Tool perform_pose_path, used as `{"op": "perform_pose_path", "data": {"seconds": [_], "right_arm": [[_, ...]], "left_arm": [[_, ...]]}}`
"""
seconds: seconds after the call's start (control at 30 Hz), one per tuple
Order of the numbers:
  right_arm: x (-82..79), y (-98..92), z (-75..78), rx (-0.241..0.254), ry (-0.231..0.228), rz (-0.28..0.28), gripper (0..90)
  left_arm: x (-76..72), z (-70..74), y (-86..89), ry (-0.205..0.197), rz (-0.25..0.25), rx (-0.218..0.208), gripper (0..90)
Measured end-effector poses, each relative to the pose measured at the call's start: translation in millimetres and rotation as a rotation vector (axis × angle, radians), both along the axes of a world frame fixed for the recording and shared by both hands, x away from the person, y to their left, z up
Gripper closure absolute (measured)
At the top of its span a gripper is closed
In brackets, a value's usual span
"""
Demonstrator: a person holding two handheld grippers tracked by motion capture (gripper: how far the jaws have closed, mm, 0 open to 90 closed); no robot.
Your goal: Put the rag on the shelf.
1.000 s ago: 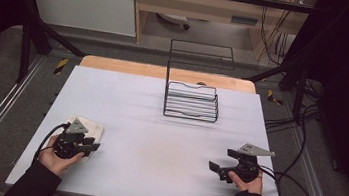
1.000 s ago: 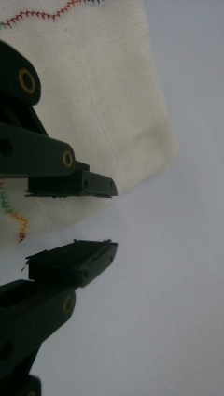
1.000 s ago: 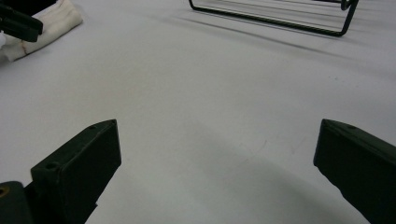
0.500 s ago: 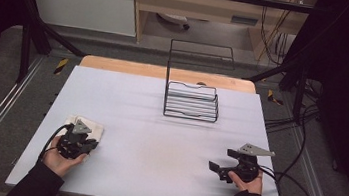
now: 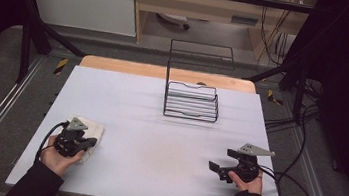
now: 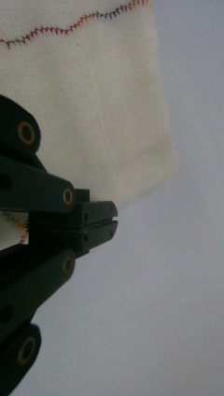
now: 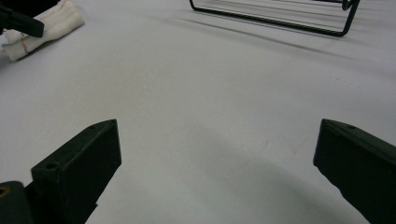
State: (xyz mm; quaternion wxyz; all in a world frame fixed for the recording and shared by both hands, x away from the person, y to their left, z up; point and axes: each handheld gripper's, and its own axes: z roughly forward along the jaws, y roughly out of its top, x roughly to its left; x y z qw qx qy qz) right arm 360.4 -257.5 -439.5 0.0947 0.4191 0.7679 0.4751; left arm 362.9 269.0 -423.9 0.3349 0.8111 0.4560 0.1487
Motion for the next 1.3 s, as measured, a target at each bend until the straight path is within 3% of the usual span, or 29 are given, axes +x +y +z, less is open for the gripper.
{"op": "perform_pose_path", "data": {"seconds": [0.03,0.07,0.27,0.33,0.5,0.53,0.67,0.73,1.07,1.2,1.3], "right_arm": [[0.1,0.1,-0.1,0.0,-0.001,0.0,1.4],[0.2,0.0,-0.2,-0.001,-0.001,0.002,1.5],[0.5,0.3,-0.5,-0.002,-0.002,0.006,1.5],[0.5,0.6,-0.7,-0.001,-0.001,0.006,1.5],[0.6,0.7,-0.8,-0.001,-0.001,0.007,1.5],[0.6,0.7,-0.7,-0.001,0.0,0.007,1.5],[0.9,1.1,-1.0,0.0,-0.001,0.006,1.5],[0.8,1.2,-1.1,0.0,0.001,0.006,1.5],[0.2,0.5,-0.3,0.003,-0.001,0.005,1.4],[0.1,0.3,-0.1,0.005,-0.002,0.004,1.4],[0.0,0.6,0.0,0.008,-0.001,0.003,1.4]], "left_arm": [[0.0,0.0,0.0,0.0,0.0,0.0,89.6],[-1.3,2.1,-1.2,0.001,-0.011,-0.026,89.6],[-3.8,3.7,-10.8,0.003,-0.038,-0.031,89.7],[-4.0,3.7,-13.7,-0.007,-0.041,-0.007,89.6],[0.1,-3.7,-12.5,0.015,-0.026,0.017,88.2],[0.3,-4.8,-13.3,0.014,-0.025,0.016,86.7],[4.4,-4.6,-17.4,-0.012,-0.008,0.013,65.7],[9.8,-7.5,-22.7,-0.005,0.002,0.034,62.0],[10.8,-13.7,-26.1,-0.019,0.032,0.091,70.1],[9.4,-13.4,-34.1,-0.033,0.045,0.175,76.3],[12.0,-12.1,-33.4,-0.014,0.056,0.17,83.7]]}}
